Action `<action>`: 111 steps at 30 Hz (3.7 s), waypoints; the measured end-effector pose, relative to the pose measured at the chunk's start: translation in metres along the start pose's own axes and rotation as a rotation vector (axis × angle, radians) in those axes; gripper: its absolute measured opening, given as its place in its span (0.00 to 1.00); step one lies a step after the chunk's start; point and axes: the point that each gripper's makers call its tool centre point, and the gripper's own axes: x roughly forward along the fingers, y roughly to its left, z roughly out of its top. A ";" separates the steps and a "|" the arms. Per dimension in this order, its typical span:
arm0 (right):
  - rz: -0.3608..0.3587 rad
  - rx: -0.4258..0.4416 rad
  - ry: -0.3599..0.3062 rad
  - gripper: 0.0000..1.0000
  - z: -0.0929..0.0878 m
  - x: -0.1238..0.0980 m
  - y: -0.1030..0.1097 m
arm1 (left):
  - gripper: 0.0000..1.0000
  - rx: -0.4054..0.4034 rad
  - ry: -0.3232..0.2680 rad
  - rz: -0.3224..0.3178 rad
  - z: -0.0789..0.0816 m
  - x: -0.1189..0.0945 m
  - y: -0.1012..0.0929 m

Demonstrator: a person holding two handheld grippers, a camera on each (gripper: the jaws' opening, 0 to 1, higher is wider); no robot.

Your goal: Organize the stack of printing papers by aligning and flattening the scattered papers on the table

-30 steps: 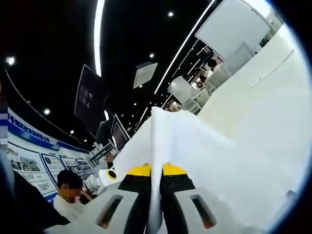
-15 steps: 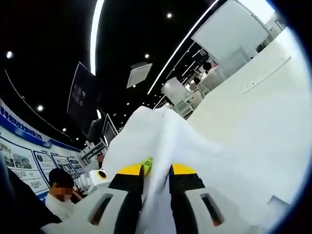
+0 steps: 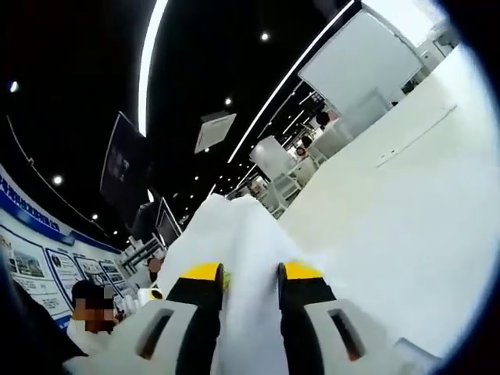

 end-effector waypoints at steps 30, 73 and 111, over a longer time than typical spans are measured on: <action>-0.060 0.039 -0.114 0.24 0.039 -0.020 -0.027 | 0.08 0.020 0.003 0.018 0.000 0.000 0.006; -0.169 -0.179 -0.148 0.27 0.066 -0.048 -0.047 | 0.10 0.005 0.005 0.020 -0.001 -0.001 0.005; -0.244 -0.254 -0.043 0.73 0.062 -0.065 -0.066 | 0.11 -0.001 0.004 0.023 -0.001 -0.001 0.006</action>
